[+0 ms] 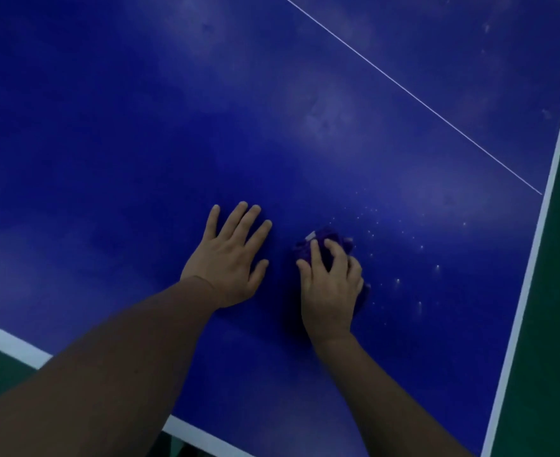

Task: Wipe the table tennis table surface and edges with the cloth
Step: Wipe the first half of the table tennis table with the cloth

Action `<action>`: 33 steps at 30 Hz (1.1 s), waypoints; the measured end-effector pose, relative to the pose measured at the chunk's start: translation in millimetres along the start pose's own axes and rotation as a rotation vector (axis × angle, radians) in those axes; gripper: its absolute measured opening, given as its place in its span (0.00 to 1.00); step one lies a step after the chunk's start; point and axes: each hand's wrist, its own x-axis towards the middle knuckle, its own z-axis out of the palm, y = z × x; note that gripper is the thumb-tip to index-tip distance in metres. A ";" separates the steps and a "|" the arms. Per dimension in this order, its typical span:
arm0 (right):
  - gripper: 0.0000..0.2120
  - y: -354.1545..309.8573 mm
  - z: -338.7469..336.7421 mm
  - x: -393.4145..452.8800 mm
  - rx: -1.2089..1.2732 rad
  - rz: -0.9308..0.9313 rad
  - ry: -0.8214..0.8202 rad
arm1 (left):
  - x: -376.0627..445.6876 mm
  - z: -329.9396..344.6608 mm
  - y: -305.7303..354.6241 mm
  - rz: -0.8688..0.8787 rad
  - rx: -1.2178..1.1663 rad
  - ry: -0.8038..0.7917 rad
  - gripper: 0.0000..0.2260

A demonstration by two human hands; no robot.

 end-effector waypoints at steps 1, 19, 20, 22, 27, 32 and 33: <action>0.23 -3.9 0.9 -8.0 -0.019 -0.033 0.015 | -0.1 0.5 -0.6 0.002 -0.004 -0.005 0.32; 0.24 -7.9 7.3 63.0 -0.003 -0.038 -0.018 | 8.2 -10.5 -2.3 0.003 -0.099 -0.051 0.34; 0.24 -13.1 8.6 64.5 0.004 -0.073 -0.001 | 12.3 -12.5 -2.7 0.002 -0.097 -0.046 0.34; 0.23 -16.3 10.8 79.4 0.012 -0.142 0.022 | 24.7 -17.0 -3.8 -0.008 -0.102 -0.028 0.34; 0.23 13.6 10.9 135.2 -0.024 -0.048 -0.037 | 76.9 -25.4 -3.0 0.025 -0.073 0.041 0.34; 0.23 27.1 9.2 112.6 -0.038 0.031 0.010 | 135.0 -35.9 -1.4 0.053 -0.014 0.050 0.33; 0.23 23.5 10.0 104.3 -0.047 -0.005 0.015 | 141.5 -35.5 -2.1 0.052 -0.007 0.033 0.33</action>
